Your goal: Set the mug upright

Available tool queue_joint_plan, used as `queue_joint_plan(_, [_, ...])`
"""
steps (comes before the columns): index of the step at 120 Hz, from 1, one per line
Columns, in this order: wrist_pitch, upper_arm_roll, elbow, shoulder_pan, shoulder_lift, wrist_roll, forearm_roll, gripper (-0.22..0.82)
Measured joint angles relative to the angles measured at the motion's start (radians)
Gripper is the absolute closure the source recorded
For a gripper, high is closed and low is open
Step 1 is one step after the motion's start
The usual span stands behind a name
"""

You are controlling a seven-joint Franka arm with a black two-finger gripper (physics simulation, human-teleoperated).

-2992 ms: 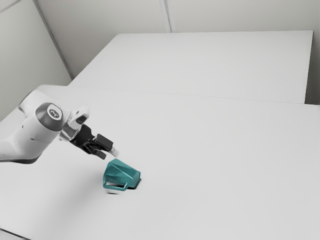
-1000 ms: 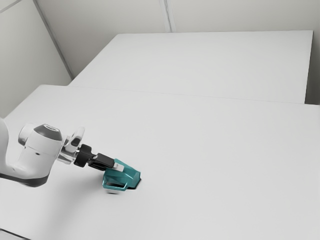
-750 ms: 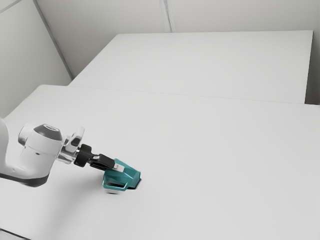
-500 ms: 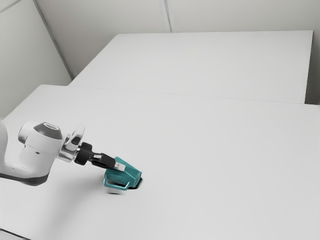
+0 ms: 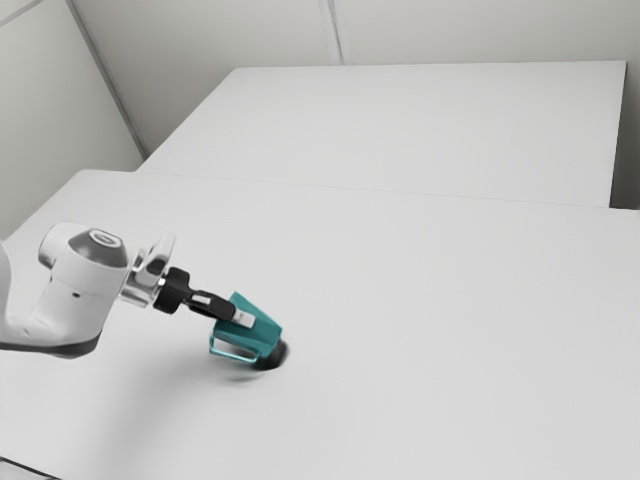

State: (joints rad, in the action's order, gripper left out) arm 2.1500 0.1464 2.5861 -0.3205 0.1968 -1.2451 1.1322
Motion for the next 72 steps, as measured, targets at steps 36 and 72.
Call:
queue_joint_plan(36, [-0.010, 0.011, -0.072, 0.000, 0.019, 0.042, -0.150, 0.78])
queue_joint_plan(72, [-0.043, 0.014, -0.199, 0.005, 0.021, 0.186, -0.564, 0.78])
